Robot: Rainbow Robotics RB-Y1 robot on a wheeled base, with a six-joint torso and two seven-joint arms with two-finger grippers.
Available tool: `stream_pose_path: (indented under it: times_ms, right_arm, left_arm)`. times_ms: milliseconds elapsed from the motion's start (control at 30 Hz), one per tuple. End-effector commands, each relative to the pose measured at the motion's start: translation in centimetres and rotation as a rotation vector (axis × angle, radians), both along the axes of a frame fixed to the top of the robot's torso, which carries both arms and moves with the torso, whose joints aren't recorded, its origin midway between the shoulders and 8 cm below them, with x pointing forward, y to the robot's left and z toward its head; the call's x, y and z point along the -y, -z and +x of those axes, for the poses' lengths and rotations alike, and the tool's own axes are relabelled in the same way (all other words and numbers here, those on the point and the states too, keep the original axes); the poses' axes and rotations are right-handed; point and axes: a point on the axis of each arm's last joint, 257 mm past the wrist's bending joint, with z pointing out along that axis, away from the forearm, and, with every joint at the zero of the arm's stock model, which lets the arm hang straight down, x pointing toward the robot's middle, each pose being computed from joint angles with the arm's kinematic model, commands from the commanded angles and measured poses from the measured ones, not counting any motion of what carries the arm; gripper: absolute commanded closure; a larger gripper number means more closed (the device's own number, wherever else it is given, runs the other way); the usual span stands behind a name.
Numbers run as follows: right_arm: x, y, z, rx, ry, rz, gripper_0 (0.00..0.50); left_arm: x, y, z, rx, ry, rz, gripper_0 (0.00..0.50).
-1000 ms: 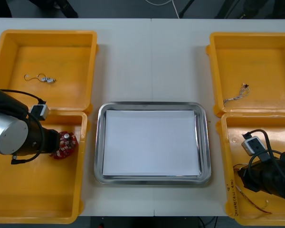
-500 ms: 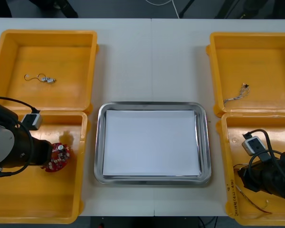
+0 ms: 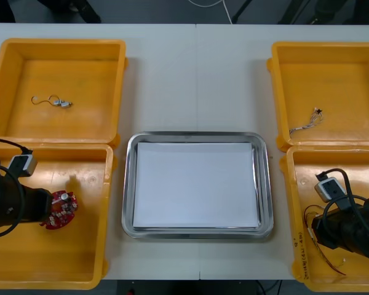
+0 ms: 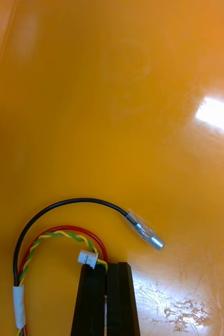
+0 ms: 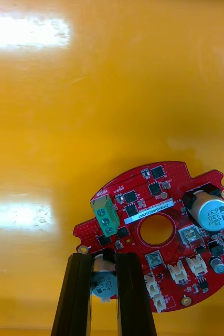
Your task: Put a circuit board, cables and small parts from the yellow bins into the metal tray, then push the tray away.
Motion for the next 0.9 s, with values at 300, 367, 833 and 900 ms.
stream_pose_path:
  times_ms: [300,367,833,900]
  right_arm:
    - [1.0,-2.3,-0.7,-0.028,0.013,-0.047,0.5]
    - [0.9,-3.0,-0.7,-0.032,0.01,-0.061,0.5]
    - [1.6,-7.1,0.3,-0.005,0.014,-0.097,0.5]
    - [2.1,-7.8,0.6,0.005,0.024,-0.088,0.5]
  left_arm:
    - [-2.6,-1.1,-0.2,0.047,0.111,0.095,0.496]
    - [-2.7,-1.1,-0.2,0.047,0.112,0.1,0.496]
    - [-3.6,-0.7,-0.4,0.058,0.125,0.128,0.494]
    - [-3.7,-0.6,-0.5,0.055,0.123,0.128,0.495]
